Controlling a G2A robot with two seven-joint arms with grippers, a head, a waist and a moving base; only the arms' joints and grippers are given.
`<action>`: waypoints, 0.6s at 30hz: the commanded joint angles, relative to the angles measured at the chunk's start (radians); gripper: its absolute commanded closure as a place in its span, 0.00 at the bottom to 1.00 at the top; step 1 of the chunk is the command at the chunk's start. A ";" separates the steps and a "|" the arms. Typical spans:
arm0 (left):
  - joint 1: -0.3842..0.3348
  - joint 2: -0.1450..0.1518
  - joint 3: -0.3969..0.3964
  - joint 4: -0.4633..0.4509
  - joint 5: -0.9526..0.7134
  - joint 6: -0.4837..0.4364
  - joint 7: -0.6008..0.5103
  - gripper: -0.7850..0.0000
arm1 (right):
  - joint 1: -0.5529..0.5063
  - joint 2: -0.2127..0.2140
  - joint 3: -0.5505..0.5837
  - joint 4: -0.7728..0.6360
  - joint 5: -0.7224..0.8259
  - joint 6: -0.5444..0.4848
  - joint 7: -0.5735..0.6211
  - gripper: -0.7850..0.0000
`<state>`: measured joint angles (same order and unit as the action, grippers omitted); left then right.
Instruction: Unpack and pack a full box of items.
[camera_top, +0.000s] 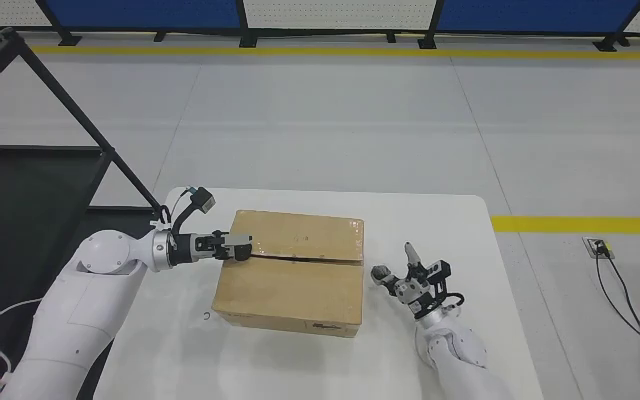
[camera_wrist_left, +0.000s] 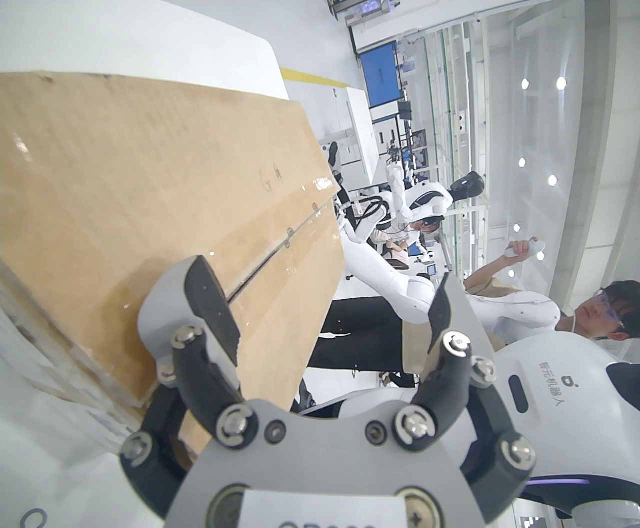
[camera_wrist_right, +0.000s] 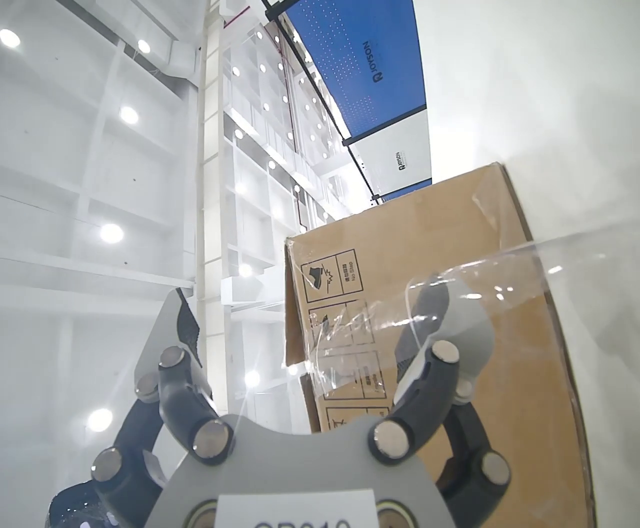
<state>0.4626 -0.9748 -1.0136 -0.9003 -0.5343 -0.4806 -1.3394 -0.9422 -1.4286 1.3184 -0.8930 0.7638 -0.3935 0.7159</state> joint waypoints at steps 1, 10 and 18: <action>0.000 0.000 0.000 0.000 0.000 0.000 0.000 0.00 | 0.004 -0.001 -0.004 -0.004 -0.010 -0.006 -0.013 0.00; 0.000 0.000 0.000 0.000 0.000 0.000 0.000 0.00 | 0.024 -0.018 -0.004 0.004 0.022 -0.108 -0.128 0.00; 0.000 0.000 0.000 0.000 0.000 0.000 0.000 0.00 | 0.019 -0.015 0.037 0.017 0.086 -0.130 -0.078 0.00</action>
<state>0.4626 -0.9748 -1.0136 -0.9003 -0.5343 -0.4806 -1.3394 -0.9214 -1.4438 1.3521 -0.8752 0.8487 -0.5229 0.6366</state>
